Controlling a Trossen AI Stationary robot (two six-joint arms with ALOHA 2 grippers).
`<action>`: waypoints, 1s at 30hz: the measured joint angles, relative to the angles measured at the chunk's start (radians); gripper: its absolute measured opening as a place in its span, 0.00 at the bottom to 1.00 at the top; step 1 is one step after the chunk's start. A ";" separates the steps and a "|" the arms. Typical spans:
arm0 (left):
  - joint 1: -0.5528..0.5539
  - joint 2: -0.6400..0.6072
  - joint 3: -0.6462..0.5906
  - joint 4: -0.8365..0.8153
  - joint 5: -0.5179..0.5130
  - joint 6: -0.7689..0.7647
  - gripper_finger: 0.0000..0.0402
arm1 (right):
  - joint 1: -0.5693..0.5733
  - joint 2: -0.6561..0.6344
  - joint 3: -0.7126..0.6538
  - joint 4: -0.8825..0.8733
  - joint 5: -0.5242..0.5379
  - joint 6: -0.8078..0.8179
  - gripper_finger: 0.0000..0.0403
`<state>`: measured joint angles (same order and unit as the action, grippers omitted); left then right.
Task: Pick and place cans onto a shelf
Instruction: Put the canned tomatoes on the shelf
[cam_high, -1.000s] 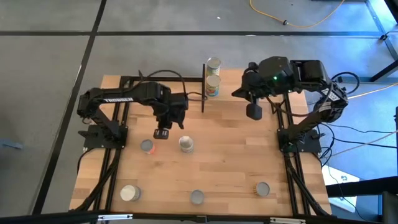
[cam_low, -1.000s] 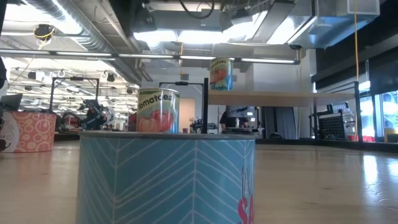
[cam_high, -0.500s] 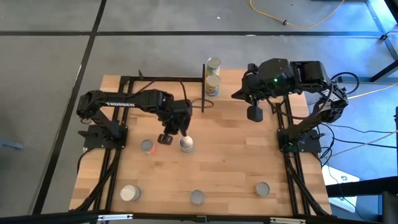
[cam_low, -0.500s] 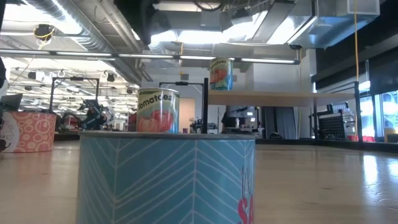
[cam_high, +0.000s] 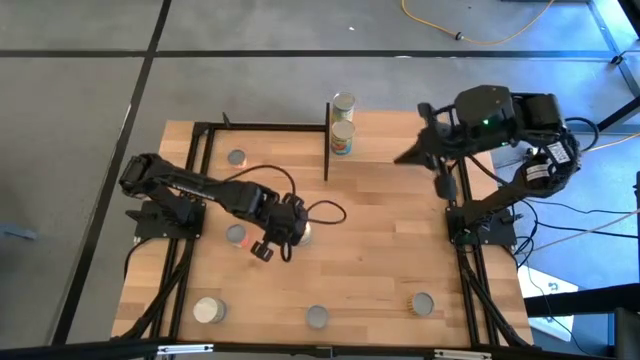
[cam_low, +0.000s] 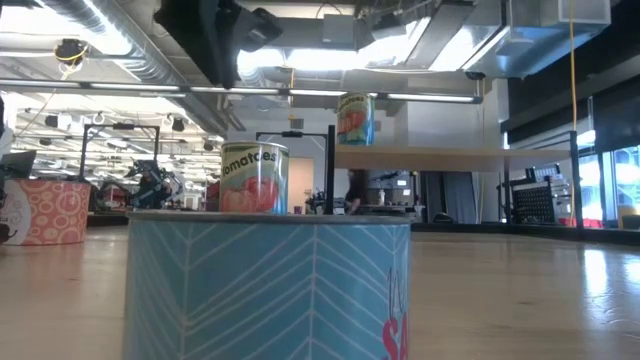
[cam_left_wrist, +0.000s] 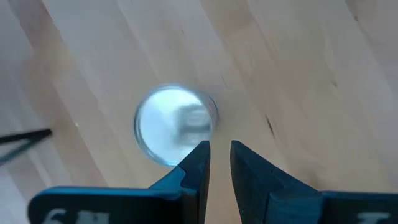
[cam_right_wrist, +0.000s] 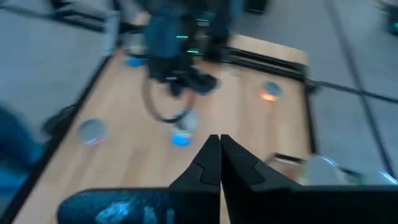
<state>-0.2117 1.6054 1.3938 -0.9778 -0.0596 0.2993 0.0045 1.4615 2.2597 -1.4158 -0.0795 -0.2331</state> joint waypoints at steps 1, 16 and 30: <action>-0.007 0.000 -0.012 0.017 -0.007 0.000 0.14 | 0.006 -0.001 0.000 -0.009 -0.026 -0.007 0.01; -0.024 0.000 -0.116 0.138 -0.087 -0.001 0.13 | 0.033 -0.002 0.000 -0.017 -0.045 -0.009 0.01; -0.025 0.034 -0.119 0.152 -0.087 -0.008 0.13 | 0.033 -0.002 -0.001 -0.019 -0.045 -0.028 0.01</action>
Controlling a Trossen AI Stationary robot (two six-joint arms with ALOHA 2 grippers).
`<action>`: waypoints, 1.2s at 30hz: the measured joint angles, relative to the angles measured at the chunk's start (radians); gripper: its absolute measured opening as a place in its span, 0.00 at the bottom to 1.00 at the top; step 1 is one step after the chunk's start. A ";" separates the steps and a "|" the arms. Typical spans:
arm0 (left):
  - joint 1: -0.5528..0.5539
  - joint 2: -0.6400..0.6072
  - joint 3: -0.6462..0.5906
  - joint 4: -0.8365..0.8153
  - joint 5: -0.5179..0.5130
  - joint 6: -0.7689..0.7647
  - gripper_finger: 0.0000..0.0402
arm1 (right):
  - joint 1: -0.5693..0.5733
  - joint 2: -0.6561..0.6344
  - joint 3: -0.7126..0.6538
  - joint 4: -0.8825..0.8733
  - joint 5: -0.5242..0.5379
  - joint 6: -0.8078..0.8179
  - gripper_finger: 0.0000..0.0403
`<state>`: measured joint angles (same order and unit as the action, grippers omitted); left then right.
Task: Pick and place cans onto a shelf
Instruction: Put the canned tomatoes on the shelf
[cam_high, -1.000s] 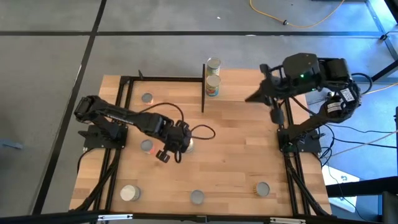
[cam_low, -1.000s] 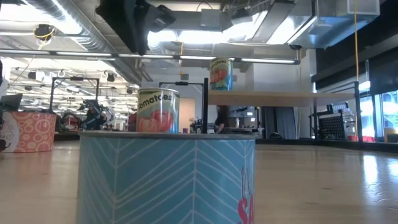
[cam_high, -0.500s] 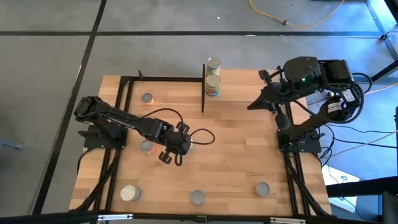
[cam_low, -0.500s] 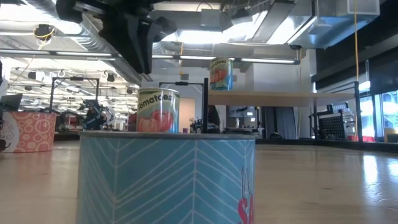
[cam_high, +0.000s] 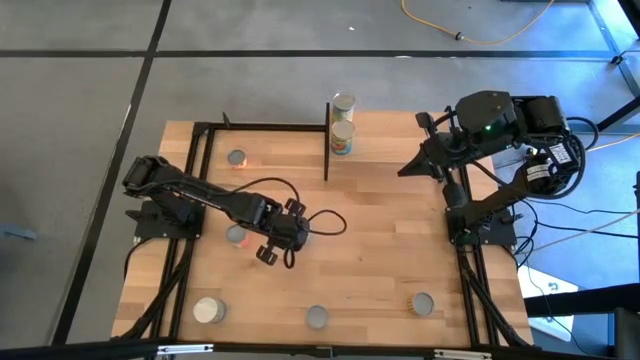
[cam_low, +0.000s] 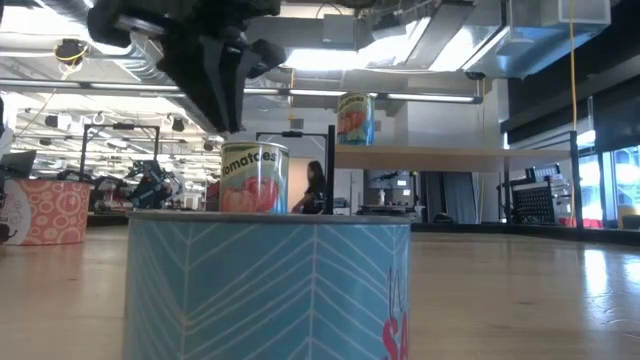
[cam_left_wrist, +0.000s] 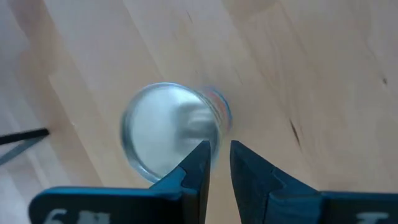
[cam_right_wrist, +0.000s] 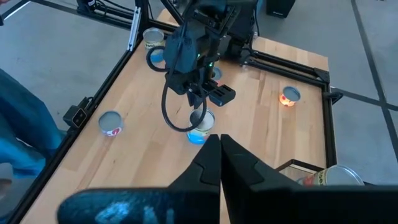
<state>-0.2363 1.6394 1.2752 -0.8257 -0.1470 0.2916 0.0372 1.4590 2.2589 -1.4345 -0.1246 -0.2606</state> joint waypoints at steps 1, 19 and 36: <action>0.002 0.003 0.003 0.015 0.000 0.000 0.13 | 0.000 0.000 0.000 0.000 0.000 -0.005 0.01; 0.007 0.071 0.005 0.044 0.033 -0.020 0.12 | 0.000 0.000 -0.001 -0.004 0.000 -0.011 0.01; 0.009 0.082 0.004 0.075 -0.063 -0.021 0.01 | 0.000 0.000 -0.001 -0.009 0.000 -0.010 0.01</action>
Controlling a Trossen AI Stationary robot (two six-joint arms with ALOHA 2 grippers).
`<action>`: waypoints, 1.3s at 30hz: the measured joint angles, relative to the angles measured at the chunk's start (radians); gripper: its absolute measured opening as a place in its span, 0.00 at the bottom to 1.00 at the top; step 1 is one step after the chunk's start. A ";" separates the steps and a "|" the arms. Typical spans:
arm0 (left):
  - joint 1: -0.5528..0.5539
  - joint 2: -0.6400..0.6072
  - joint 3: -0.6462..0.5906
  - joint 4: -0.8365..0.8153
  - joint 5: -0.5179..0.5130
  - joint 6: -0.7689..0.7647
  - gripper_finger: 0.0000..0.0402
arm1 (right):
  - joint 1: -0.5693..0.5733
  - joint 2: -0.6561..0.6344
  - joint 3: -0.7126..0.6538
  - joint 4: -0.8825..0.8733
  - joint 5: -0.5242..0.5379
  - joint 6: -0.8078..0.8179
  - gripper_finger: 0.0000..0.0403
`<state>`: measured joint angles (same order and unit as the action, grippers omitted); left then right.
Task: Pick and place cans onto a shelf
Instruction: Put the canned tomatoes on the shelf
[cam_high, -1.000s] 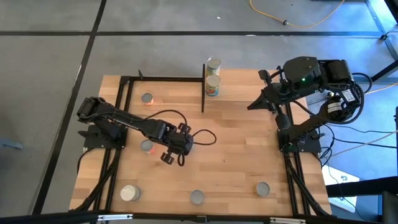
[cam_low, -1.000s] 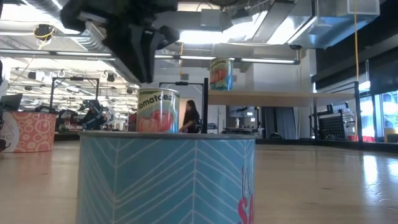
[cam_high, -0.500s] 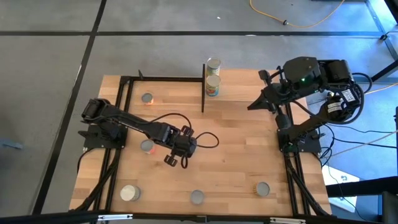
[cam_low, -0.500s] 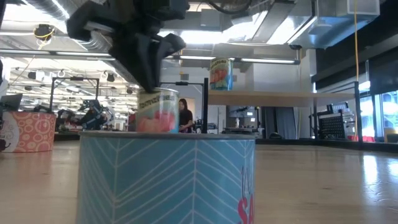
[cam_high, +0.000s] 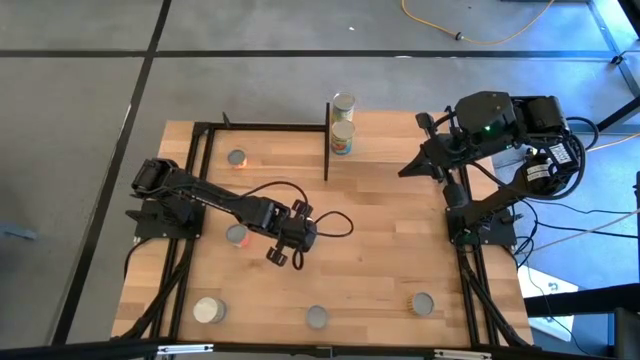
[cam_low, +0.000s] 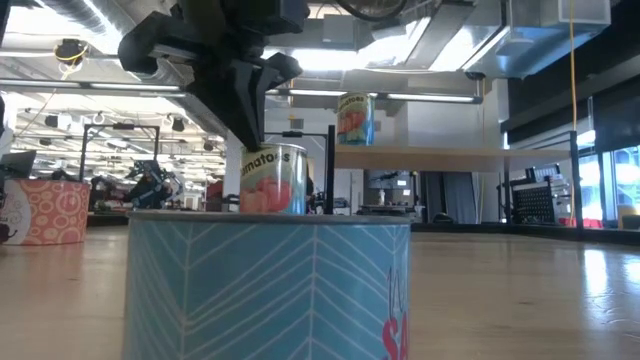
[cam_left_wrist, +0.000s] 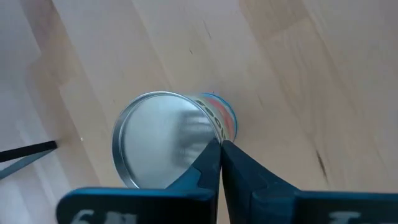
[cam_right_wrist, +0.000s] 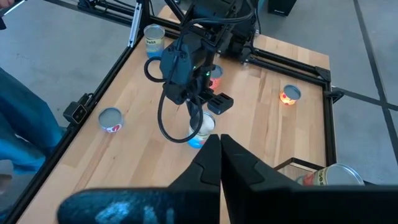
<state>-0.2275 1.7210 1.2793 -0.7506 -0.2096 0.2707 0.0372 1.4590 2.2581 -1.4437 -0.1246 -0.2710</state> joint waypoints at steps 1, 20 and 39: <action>0.000 0.000 0.000 0.003 -0.010 0.000 0.01 | 0.000 0.000 0.000 0.000 0.000 0.000 0.01; 0.095 0.036 0.301 0.002 0.088 0.082 0.00 | 0.000 0.000 0.000 0.002 0.000 0.000 0.01; 0.136 0.380 0.615 -0.103 0.130 0.126 0.00 | 0.000 0.000 0.000 0.002 0.000 -0.004 0.01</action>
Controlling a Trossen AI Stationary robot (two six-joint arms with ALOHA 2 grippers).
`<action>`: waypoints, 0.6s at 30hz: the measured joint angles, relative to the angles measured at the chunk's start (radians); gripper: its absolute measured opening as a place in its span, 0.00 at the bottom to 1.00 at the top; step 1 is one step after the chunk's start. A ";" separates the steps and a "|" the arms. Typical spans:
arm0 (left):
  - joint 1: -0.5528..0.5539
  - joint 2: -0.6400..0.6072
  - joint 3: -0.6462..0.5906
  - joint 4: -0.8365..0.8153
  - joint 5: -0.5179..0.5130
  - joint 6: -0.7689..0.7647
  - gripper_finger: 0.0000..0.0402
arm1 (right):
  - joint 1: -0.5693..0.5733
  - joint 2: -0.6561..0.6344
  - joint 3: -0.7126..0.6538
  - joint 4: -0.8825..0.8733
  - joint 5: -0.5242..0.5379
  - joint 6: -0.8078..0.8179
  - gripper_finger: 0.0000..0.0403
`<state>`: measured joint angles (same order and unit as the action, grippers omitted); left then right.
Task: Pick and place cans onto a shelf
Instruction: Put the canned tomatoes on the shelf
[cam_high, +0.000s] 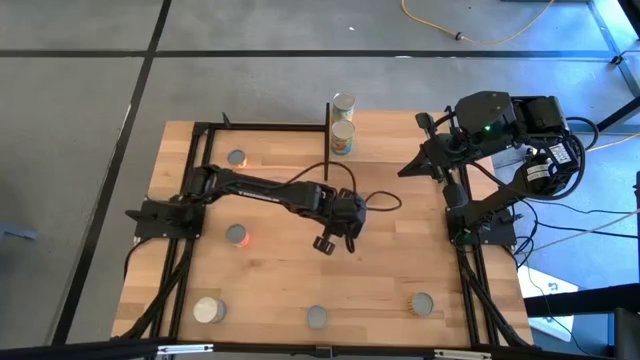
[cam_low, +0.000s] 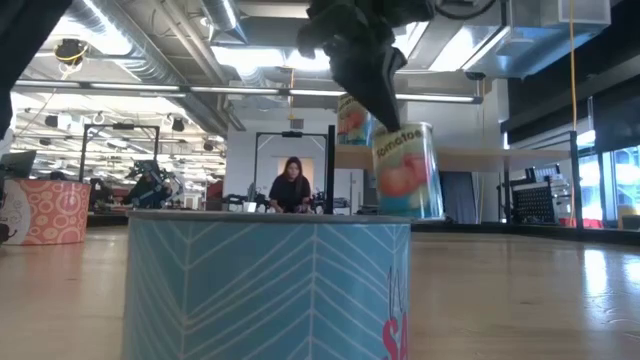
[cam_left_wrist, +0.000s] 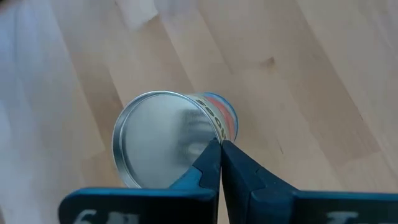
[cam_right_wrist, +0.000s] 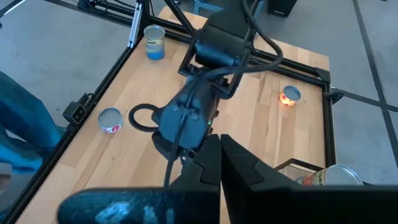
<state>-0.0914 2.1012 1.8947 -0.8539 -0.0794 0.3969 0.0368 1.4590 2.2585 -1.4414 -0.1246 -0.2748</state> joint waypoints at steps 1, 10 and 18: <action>0.000 0.006 0.001 -0.004 0.000 0.000 0.00 | 0.000 0.000 0.000 0.000 0.000 0.000 0.01; -0.003 0.017 0.002 -0.032 0.000 -0.001 0.00 | 0.000 0.000 0.000 0.000 0.000 0.000 0.01; -0.003 0.026 -0.002 -0.043 0.000 -0.002 0.00 | 0.000 0.000 0.000 0.000 0.000 0.000 0.01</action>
<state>-0.0940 2.1273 1.8923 -0.8970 -0.0791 0.3954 0.0368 1.4590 2.2585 -1.4418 -0.1248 -0.2745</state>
